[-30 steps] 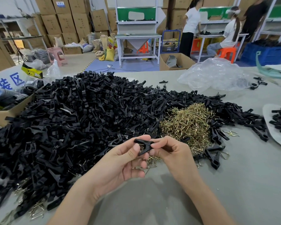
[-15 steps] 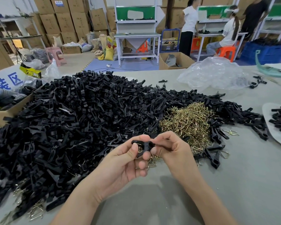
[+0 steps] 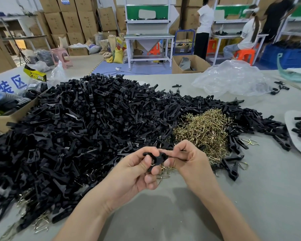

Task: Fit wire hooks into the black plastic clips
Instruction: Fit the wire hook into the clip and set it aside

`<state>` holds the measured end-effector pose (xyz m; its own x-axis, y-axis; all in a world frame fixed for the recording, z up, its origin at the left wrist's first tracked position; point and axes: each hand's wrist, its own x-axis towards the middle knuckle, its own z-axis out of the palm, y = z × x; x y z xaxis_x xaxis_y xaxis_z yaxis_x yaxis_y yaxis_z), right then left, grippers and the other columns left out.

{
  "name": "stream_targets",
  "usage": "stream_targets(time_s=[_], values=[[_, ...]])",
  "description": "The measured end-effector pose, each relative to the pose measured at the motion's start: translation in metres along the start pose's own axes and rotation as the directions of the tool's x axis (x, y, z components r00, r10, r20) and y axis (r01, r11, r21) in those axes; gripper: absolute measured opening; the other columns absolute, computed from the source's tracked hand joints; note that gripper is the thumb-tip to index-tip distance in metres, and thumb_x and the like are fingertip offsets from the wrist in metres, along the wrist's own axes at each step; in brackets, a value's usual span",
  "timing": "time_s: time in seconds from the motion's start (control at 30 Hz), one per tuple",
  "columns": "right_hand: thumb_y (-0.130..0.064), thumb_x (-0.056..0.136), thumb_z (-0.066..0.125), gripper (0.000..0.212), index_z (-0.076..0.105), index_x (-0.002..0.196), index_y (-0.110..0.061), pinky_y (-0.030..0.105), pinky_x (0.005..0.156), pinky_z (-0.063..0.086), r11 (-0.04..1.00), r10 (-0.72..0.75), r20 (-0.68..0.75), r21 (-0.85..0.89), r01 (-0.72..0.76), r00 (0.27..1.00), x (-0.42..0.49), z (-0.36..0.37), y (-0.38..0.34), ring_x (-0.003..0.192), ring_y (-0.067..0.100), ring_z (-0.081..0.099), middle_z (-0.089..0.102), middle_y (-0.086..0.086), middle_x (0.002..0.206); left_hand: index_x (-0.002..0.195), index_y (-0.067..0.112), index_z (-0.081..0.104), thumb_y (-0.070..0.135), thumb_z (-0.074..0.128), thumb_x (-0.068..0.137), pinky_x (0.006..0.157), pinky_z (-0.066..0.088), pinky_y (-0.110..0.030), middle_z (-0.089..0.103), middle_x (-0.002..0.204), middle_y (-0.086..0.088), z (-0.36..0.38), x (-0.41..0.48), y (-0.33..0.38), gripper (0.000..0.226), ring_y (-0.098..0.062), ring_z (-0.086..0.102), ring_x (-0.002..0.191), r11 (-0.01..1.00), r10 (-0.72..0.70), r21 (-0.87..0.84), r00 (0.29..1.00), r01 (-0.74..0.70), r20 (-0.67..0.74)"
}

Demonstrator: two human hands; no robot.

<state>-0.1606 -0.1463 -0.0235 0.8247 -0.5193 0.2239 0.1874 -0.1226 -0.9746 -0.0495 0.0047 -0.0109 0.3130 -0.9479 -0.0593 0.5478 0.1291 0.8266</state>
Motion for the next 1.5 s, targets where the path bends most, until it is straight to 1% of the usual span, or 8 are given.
stream_targets(time_s=[0.53,0.73,0.87,0.97,1.17,1.33,1.4,1.5], values=[[-0.007,0.083,0.076,0.032,0.065,0.110,-0.019,0.019,0.079,0.052,0.989,-0.010,0.057,0.146,0.001,0.998,-0.004,0.006,-0.011,0.087,0.005,0.064,0.075,-0.002,0.098,0.113,0.018,0.074,0.023,0.060,0.094,0.056,0.055,-0.028,0.063,0.076,-0.006,0.001,0.001,0.003,0.024,-0.010,0.053,0.051,0.987,-0.005,-0.162,1.000,0.003,-0.009],[0.000,0.092,0.067,0.031,0.068,0.113,-0.023,0.018,0.074,0.050,0.993,0.024,-0.050,0.115,-0.018,0.998,-0.007,0.001,-0.012,0.078,0.006,0.062,0.072,-0.007,0.087,0.122,0.014,0.068,0.047,0.060,0.091,0.058,0.054,-0.035,0.064,0.087,-0.012,0.014,0.006,-0.002,0.046,-0.021,0.060,0.065,0.964,0.097,0.258,0.985,-0.057,-0.144],[-0.017,0.085,0.069,0.038,0.068,0.115,-0.039,0.020,0.073,0.051,1.000,0.024,-0.026,-0.015,-0.024,0.999,-0.021,-0.028,-0.011,0.074,0.006,0.063,0.071,-0.005,0.090,0.108,0.030,0.074,0.047,0.070,0.082,0.061,0.054,-0.027,0.064,0.073,-0.002,0.029,0.011,-0.018,0.031,-0.013,0.062,0.064,0.782,0.224,0.620,0.959,-0.070,-0.174],[-0.030,0.080,0.072,0.043,0.066,0.118,-0.050,0.024,0.078,0.053,0.998,-0.004,-0.083,-0.058,-0.001,0.997,-0.041,-0.063,-0.013,0.078,0.007,0.063,0.071,0.003,0.099,0.108,0.045,0.064,0.042,0.068,0.091,0.062,0.046,-0.018,0.064,0.078,0.008,0.045,0.020,-0.029,0.017,-0.003,0.058,0.065,0.463,0.184,0.880,0.983,-0.102,0.017],[-0.036,0.088,0.071,0.050,0.052,0.133,-0.046,0.021,0.086,0.055,0.996,-0.084,-0.409,-0.032,0.077,0.909,-0.071,-0.139,-0.023,0.097,0.002,0.069,0.070,-0.012,0.114,0.094,0.038,0.059,0.054,0.058,0.084,0.067,0.045,-0.013,0.060,0.087,0.013,0.129,0.086,-0.051,0.019,0.000,0.058,0.080,0.091,0.130,0.982,0.979,-0.167,0.155],[-0.024,0.105,0.051,0.036,0.047,0.138,-0.038,0.031,0.090,0.055,0.978,0.006,-0.748,0.143,0.152,0.663,-0.080,-0.190,-0.030,0.105,0.009,0.069,0.066,-0.002,0.128,0.128,0.019,0.056,0.033,0.060,0.095,0.070,0.053,-0.032,0.067,0.087,0.002,0.246,0.197,-0.072,0.036,-0.013,0.061,0.069,0.314,0.126,0.933,0.982,-0.176,0.142],[-0.027,0.106,0.050,0.032,0.048,0.136,-0.038,0.030,0.089,0.054,0.968,0.046,-0.770,0.193,0.163,0.637,-0.078,-0.196,-0.034,0.106,0.007,0.069,0.066,-0.003,0.129,0.152,0.012,0.030,0.027,0.061,0.097,0.083,0.058,-0.039,0.069,0.099,-0.005,0.286,0.230,-0.072,0.065,-0.020,0.066,0.077,0.506,0.052,0.855,0.993,-0.114,0.102],[-0.026,0.106,0.048,0.030,0.054,0.131,-0.040,0.033,0.092,0.055,0.970,0.034,-0.748,0.185,0.158,0.662,-0.071,-0.196,-0.041,0.108,0.007,0.069,0.070,-0.007,0.124,0.156,0.013,0.020,0.029,0.058,0.098,0.099,0.051,-0.046,0.067,0.112,-0.004,0.307,0.244,-0.083,0.071,-0.024,0.067,0.100,0.521,0.058,0.845,0.993,-0.118,0.103]])
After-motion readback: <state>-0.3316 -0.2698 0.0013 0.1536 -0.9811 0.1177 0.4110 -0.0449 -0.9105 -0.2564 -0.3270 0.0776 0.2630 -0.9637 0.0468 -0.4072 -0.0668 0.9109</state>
